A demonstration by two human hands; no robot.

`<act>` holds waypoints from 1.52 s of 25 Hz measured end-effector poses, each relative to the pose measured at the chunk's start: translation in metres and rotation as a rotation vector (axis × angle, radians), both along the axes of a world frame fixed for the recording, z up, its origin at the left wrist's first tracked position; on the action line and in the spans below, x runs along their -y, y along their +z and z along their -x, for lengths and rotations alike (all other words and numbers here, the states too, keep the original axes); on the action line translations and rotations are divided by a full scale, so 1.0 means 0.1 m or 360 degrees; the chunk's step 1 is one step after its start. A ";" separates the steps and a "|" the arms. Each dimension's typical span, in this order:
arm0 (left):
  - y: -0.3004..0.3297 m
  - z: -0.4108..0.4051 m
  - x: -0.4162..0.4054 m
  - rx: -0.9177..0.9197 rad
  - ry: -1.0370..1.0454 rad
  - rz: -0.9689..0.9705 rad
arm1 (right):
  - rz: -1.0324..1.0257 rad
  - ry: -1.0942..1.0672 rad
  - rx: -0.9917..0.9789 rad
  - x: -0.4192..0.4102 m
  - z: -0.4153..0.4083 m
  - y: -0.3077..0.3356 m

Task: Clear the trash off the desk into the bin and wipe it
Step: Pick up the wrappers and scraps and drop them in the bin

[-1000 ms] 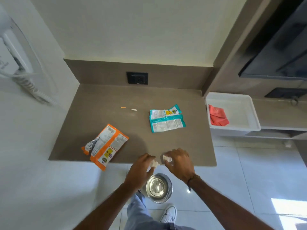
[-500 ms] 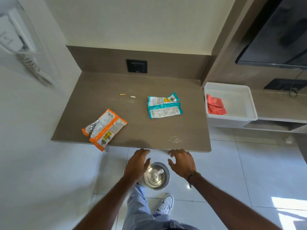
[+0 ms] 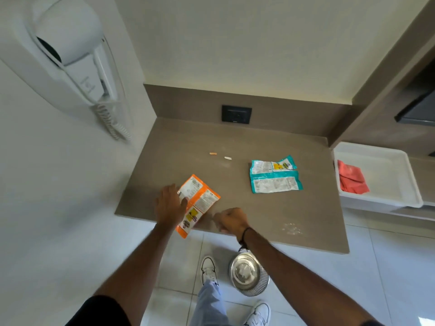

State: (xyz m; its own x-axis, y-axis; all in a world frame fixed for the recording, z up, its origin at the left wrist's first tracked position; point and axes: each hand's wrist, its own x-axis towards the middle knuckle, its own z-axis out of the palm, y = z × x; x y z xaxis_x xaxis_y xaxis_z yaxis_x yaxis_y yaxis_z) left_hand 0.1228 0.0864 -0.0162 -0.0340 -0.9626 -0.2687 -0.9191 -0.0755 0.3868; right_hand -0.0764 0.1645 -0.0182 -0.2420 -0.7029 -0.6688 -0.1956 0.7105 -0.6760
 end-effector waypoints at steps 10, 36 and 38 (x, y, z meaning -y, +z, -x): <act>0.16 0.93 0.84 -0.0730 -0.0430 -0.0416 | 0.0150 -0.0868 0.0197 0.34 0.26 -0.10; 0.53 2.03 0.03 -0.0981 -0.0990 -0.1330 | 0.0246 -0.0048 0.0222 -0.86 2.25 0.64; 0.52 2.03 -0.30 -0.1173 -0.0676 -0.1131 | 0.0229 0.0124 -0.0082 -1.17 2.24 0.64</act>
State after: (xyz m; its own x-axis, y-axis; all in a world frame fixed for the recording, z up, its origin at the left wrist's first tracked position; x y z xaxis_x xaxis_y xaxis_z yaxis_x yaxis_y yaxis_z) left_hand -0.0806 0.1162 0.0354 -0.7037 -0.4695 -0.5333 -0.4852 -0.2307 0.8434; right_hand -0.3003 0.2816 0.0455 -0.2142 -0.8084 -0.5482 -0.2832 0.5885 -0.7573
